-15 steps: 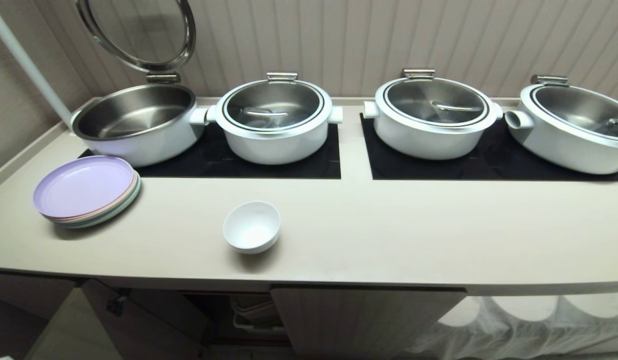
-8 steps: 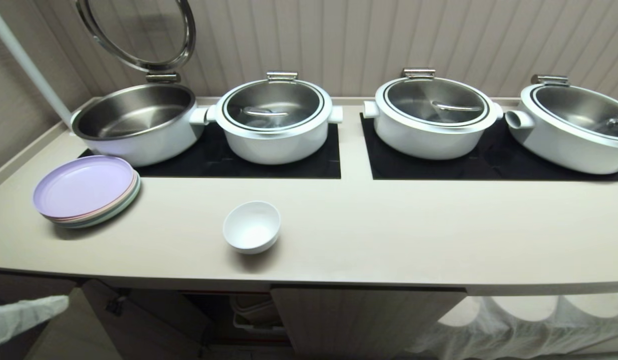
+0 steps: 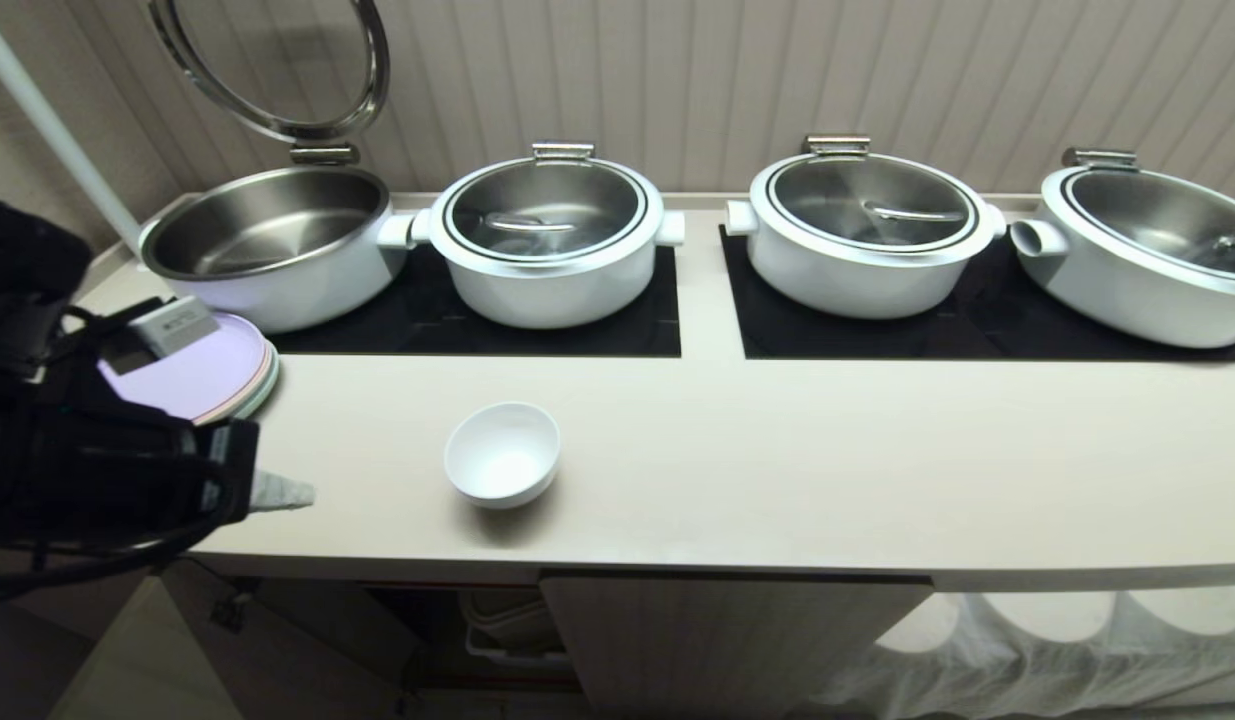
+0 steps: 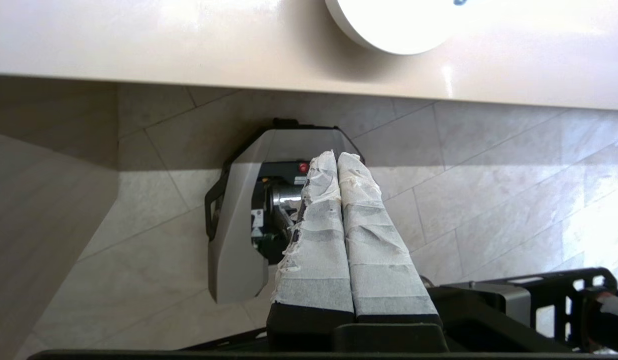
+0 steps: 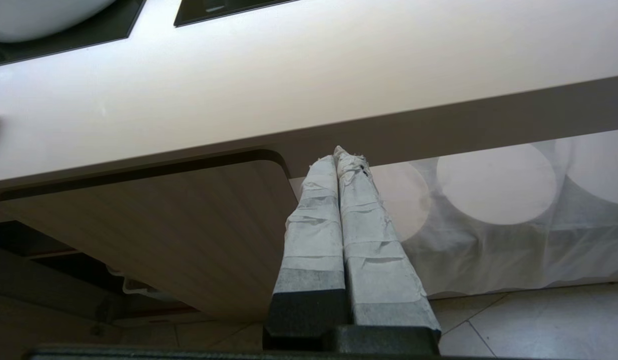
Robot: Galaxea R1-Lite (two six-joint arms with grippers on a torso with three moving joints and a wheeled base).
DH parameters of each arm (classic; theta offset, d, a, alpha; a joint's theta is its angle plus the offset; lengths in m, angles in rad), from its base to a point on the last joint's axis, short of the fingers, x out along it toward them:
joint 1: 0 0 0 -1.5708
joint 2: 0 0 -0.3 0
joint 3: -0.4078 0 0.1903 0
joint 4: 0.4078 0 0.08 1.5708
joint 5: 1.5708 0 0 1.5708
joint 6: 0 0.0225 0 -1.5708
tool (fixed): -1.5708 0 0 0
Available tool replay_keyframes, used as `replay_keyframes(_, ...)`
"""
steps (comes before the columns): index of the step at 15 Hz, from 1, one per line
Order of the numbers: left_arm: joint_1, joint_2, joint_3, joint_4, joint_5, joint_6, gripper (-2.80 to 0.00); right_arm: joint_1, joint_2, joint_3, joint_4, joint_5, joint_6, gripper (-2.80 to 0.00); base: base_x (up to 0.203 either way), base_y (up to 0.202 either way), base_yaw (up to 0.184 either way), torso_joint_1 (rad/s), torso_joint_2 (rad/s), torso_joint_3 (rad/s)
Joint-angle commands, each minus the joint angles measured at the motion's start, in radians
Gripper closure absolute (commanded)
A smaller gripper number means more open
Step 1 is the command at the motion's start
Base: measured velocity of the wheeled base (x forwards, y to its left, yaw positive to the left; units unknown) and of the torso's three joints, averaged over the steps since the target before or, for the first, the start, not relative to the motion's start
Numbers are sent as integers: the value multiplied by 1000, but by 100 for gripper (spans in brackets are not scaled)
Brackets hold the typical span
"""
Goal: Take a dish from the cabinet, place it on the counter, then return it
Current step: Pick up the bowl from the table
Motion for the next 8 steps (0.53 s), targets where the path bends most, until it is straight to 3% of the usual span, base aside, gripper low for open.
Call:
replay_keyframes(1, -36, 185, -74, 1, 26, -11, 0, 0, 0, 0, 0, -1, 1, 0, 0, 0, 0, 0, 0, 0)
replay_keyframes(4, -41, 312, -179, 1, 79, -14, 0, 0, 0, 0, 1, 0, 1, 0, 0, 0, 0, 0, 0, 0)
replay_keyframes(8, -44, 449, -354, 16, 99, -15, 0, 0, 0, 0, 1, -1, 1, 0, 0, 0, 0, 0, 0, 0)
